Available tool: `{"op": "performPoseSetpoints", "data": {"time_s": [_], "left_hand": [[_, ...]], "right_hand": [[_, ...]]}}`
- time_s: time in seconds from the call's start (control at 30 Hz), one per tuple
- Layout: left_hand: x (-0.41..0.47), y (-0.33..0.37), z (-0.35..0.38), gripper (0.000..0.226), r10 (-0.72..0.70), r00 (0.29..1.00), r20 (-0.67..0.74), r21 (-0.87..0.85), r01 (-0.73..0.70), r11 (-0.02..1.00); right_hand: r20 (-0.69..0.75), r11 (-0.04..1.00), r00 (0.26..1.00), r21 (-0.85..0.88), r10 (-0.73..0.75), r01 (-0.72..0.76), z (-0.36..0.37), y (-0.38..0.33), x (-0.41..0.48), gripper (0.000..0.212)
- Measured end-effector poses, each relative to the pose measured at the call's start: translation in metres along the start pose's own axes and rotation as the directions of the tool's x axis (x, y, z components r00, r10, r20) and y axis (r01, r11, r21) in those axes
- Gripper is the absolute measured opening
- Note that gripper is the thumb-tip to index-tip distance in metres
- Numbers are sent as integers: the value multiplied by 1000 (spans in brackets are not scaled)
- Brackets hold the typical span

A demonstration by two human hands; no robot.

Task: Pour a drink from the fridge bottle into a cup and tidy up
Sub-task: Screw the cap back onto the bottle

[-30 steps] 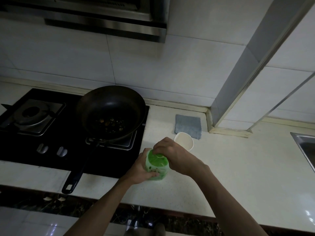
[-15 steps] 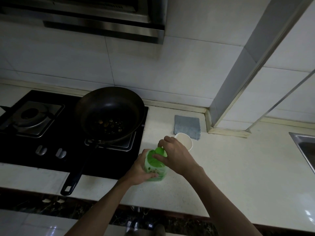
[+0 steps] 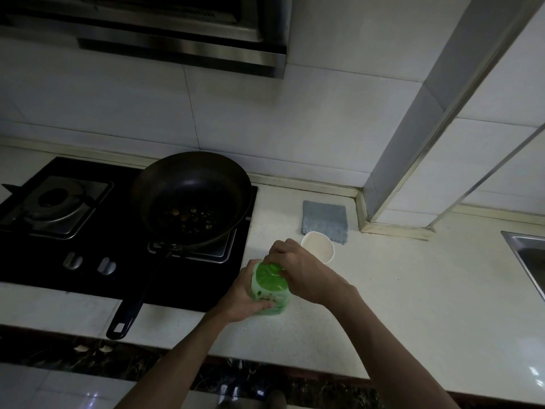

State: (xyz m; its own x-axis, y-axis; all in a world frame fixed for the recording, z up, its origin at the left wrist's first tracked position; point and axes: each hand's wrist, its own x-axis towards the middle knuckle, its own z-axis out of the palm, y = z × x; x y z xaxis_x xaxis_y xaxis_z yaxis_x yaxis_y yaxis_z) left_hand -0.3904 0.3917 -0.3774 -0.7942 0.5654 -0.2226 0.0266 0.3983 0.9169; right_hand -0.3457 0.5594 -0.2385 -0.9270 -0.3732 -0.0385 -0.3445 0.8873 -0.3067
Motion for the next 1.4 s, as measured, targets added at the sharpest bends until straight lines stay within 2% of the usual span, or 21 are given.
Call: {"op": "performPoseSetpoints", "data": {"time_s": [0.13,0.37,0.43,0.5,0.57,0.63,0.73,0.9,0.93,1.03,1.1,1.17,1.23,1.3,1.4], "left_hand": [[0,-1,0,80,1,1000,4,0,-1,1000],[1,-3,0,82,11,1000,1,-11,-11,1000],[1,-3,0,82,11,1000,4,-7,-11,1000],[1,-3,0,84,9,1000,8,-14,-9,1000],[1,-4,0,85,6,1000,6,-11,-6,1000],[1,-5,0,85,2,1000,7,-7,-2,1000],[2,-6,0,85,-1,1000,8,-14,1,1000],[2,-5,0,81,14,1000,7,-10,-14,1000],[1,-5,0,80,19,1000,11,-10,-19,1000],[0,-5,1,81,25,999,27,-11,-25,1000],[0,-4,1,81,14,1000,22,-2,-14,1000],[1,-6,1,84,4,1000,22,-9,-4,1000],[1,-7,0,85,1,1000,25,-13,0,1000],[1,-7,1,85,0,1000,20,-6,0,1000],[1,-6,1,85,2,1000,15,2,-2,1000]], "right_hand": [[-36,997,997,1,71,-71,-3,0,-1,34],[-30,962,970,-125,243,-244,-10,3,-9,57],[-56,959,962,-87,267,-271,-11,4,-12,51],[-73,968,966,58,248,-244,-10,3,-15,45],[-51,972,983,168,174,-163,-6,5,-16,59],[-35,982,994,161,101,-94,-1,7,-15,65],[-39,989,997,133,64,-58,4,9,-12,47],[-92,981,985,138,149,-136,5,6,-7,31],[-111,978,976,114,188,-176,6,5,-6,32],[-185,947,930,5,318,-323,11,2,-3,64],[-210,928,909,-22,361,-373,10,2,-5,72],[-193,942,922,57,337,-332,7,3,-9,57],[-114,962,963,151,246,-228,4,5,-12,37],[-22,977,989,160,148,-142,6,11,-13,48],[-17,975,987,158,158,-153,13,11,-12,41]]}}
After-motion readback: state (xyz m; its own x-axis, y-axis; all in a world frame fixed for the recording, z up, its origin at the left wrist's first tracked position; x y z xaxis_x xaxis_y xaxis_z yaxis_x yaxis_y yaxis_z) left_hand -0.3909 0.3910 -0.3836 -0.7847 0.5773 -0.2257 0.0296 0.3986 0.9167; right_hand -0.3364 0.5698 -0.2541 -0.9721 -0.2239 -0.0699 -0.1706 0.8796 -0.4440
